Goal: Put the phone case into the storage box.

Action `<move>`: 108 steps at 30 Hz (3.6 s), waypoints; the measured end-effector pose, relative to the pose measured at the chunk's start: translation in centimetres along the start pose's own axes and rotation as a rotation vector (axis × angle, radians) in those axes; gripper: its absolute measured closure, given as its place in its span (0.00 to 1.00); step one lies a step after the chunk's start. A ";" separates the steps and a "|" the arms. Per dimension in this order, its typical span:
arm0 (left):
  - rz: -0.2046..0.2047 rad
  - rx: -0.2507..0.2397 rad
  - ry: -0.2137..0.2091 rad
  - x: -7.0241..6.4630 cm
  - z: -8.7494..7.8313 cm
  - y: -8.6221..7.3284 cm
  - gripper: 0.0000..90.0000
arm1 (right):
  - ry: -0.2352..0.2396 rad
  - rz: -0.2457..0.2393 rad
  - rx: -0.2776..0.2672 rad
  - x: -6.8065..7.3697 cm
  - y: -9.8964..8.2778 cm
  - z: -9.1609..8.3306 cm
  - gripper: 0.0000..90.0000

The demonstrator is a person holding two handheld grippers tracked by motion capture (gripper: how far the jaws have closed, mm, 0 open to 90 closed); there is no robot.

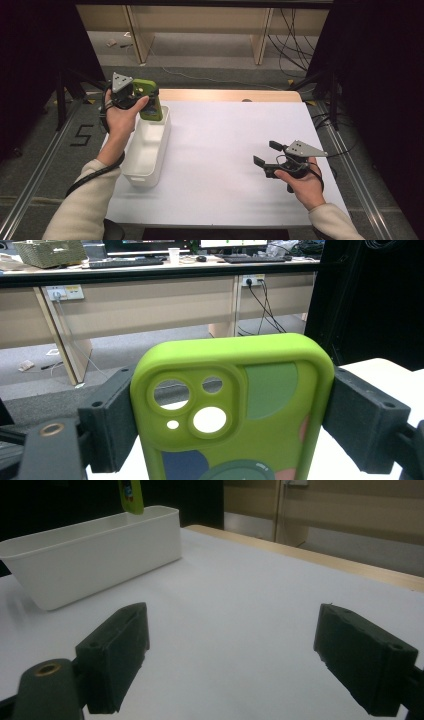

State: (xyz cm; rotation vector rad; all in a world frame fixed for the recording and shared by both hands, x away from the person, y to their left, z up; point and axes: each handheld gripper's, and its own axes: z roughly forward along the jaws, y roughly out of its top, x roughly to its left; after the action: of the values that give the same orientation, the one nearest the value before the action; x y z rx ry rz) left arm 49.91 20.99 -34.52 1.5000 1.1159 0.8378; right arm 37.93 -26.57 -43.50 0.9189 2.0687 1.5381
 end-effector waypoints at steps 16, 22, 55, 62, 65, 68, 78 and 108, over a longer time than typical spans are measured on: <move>0.011 0.006 0.006 0.0 0.6 -0.2 0.18 | -0.001 0.000 0.000 0.0 0.0 0.0 0.17; 0.008 0.003 0.007 0.0 0.7 -0.1 0.18 | -0.001 0.002 -0.001 0.0 0.0 0.0 0.17; -0.002 0.022 0.015 0.8 1.6 -0.2 0.18 | -0.001 0.003 0.001 0.0 0.0 0.0 0.17; 0.001 0.025 0.014 0.8 1.9 -0.3 0.18 | -0.001 0.003 0.003 0.0 0.0 0.0 0.17; 0.000 0.025 0.014 0.8 1.9 -0.3 0.18 | -0.001 0.005 0.005 0.0 0.0 0.0 0.17; 0.001 0.028 0.017 0.8 2.0 -0.3 0.18 | 0.000 0.005 0.003 0.0 0.0 0.0 0.17; 0.000 0.028 0.021 1.0 2.1 -0.3 0.18 | -0.001 0.005 0.004 0.0 0.0 0.0 0.17; 0.006 0.040 0.018 0.9 3.0 -0.6 0.18 | 0.000 0.010 0.002 -0.1 0.0 0.0 0.17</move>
State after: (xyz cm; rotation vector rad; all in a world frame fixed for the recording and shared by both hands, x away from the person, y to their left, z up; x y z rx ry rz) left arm 52.81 20.86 -35.79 1.5325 1.1479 0.8391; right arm 37.95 -26.61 -43.54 0.9308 2.0696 1.5408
